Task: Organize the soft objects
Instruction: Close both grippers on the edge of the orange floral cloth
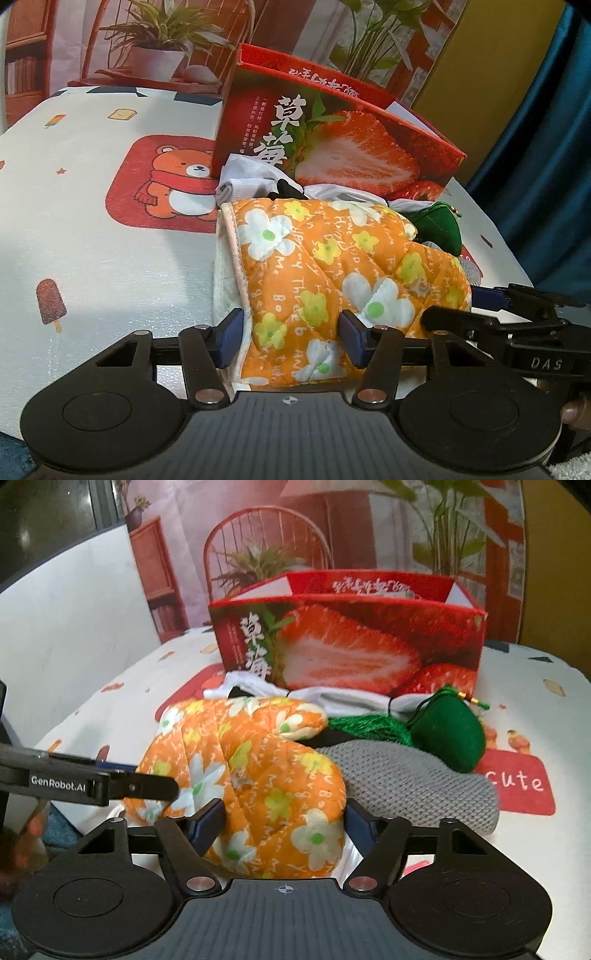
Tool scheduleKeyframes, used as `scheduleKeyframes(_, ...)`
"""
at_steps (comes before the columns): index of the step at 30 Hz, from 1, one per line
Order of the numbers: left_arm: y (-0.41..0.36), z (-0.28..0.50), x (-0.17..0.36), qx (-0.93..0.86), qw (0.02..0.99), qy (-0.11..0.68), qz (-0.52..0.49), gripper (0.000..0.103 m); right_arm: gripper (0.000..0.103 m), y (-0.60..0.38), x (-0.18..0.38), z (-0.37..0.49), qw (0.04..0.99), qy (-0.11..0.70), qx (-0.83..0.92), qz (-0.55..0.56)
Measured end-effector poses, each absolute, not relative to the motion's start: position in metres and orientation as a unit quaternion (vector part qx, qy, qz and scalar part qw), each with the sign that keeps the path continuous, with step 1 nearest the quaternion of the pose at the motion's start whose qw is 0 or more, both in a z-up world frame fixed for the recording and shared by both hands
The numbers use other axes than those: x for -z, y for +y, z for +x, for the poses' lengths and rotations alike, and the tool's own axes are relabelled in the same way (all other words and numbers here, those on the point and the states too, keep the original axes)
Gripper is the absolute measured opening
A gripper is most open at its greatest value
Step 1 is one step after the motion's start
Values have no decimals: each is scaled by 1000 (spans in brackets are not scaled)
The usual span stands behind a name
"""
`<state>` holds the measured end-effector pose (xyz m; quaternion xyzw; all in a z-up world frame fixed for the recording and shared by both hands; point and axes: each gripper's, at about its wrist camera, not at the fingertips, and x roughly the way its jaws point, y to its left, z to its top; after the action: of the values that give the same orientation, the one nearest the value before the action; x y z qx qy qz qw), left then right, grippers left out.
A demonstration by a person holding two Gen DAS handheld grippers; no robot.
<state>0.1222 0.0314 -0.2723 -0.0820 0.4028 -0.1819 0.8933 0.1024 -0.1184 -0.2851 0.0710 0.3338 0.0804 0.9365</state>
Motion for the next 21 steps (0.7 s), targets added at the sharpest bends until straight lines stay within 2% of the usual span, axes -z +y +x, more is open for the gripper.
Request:
scheduleKeyframes(4, 32, 122, 272, 180, 894, 403, -83, 56, 48, -124, 284, 101, 939, 327, -76, 78)
scheduleKeyframes(10, 37, 123, 272, 156, 898, 402, -83, 57, 34, -123, 285, 101, 941, 326, -67, 68)
scheduleKeyframes(14, 44, 124, 270, 127, 904, 397, -93, 70, 31, -125, 286, 101, 940, 327, -63, 70)
scheduleKeyframes(21, 48, 134, 279, 139, 890, 415, -126, 71, 30, -127, 291, 102, 940, 330, -56, 70)
